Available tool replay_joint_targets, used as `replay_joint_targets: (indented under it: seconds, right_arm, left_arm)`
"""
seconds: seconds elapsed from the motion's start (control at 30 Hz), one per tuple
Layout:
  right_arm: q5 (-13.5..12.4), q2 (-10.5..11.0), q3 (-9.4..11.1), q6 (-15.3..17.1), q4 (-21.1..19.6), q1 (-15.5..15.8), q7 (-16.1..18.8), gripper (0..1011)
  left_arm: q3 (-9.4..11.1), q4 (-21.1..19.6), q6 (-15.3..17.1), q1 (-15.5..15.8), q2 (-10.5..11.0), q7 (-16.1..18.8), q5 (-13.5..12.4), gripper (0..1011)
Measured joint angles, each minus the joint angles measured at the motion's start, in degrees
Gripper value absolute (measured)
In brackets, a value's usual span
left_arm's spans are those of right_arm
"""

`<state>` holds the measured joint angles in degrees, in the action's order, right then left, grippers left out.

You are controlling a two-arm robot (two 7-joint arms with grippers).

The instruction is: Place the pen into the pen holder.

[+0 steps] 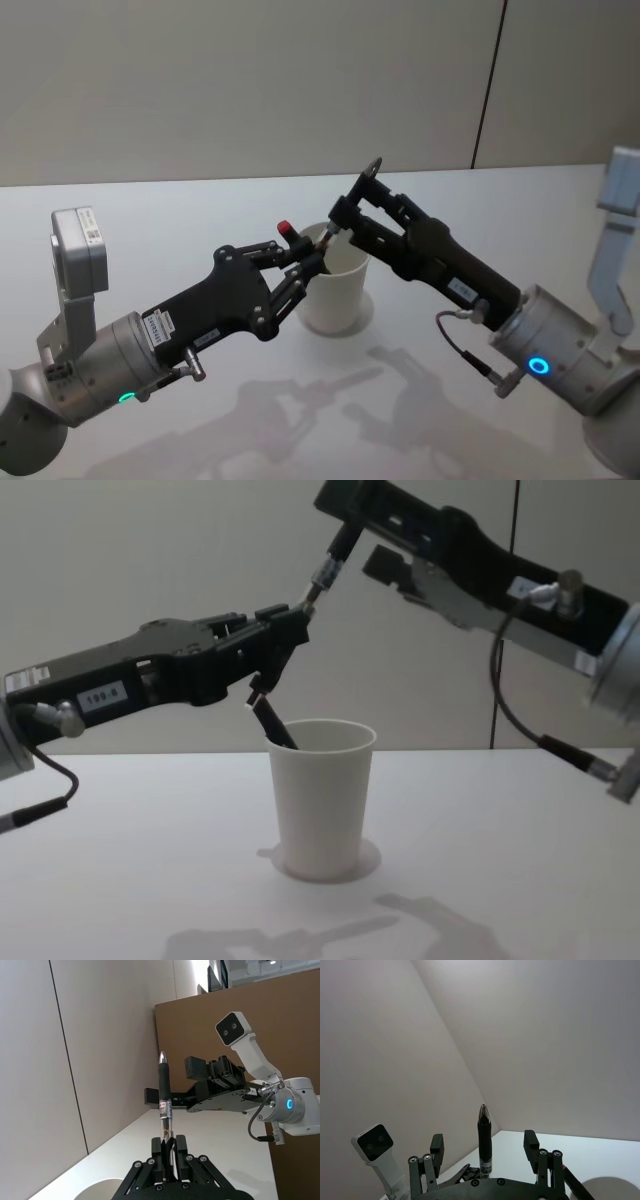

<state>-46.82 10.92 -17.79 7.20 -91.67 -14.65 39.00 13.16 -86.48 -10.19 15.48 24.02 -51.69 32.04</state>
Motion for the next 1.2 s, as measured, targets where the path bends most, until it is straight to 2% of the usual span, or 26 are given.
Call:
replay_joint_targets:
  seconds: [0.23, 0.4, 0.47, 0.53, 0.8, 0.83, 0.9, 0.93, 0.97, 1.2]
  right_arm:
    - [0.39, -0.88, -0.67, 0.42, 1.5, -1.28, 0.48, 996]
    - [0.59, -1.31, -1.04, 0.47, 2.28, -1.95, 0.75, 883]
    - [0.7, -1.47, -1.22, 0.46, 2.55, -2.2, 0.84, 792]
    - [0.75, -1.53, -1.31, 0.43, 2.67, -2.32, 0.86, 776]
    - [0.92, -1.67, -1.76, 0.09, 2.88, -2.65, 0.79, 517]
    - [0.94, -1.67, -1.82, 0.01, 2.88, -2.67, 0.73, 451]
    - [0.95, -1.66, -1.89, -0.08, 2.88, -2.69, 0.65, 416]
    - [0.95, -1.65, -1.92, -0.12, 2.88, -2.7, 0.61, 357]
    - [0.96, -1.63, -1.97, -0.2, 2.86, -2.72, 0.55, 357]
    - [0.98, -1.51, -2.17, -0.51, 2.82, -2.83, 0.13, 134]
  left_arm:
    - [0.0, 0.0, 0.0, 0.0, 0.0, 0.0, 0.0, 175]
    - [0.0, 0.0, 0.0, 0.0, 0.0, 0.0, 0.0, 176]
    - [0.0, 0.0, 0.0, 0.0, 0.0, 0.0, 0.0, 176]
    - [0.0, 0.0, 0.0, 0.0, 0.0, 0.0, 0.0, 176]
    - [0.0, -0.01, 0.0, 0.0, 0.0, 0.0, 0.0, 176]
    - [0.0, 0.0, 0.0, 0.0, 0.0, 0.0, 0.0, 176]
    - [0.0, 0.0, 0.0, 0.0, 0.0, 0.0, 0.0, 176]
    - [0.0, -0.01, 0.0, 0.0, 0.0, 0.0, 0.0, 175]
    - [0.0, -0.01, 0.0, 0.0, 0.0, 0.0, 0.0, 176]
    - [0.0, -0.01, -0.01, 0.0, 0.0, -0.13, 0.0, 176]
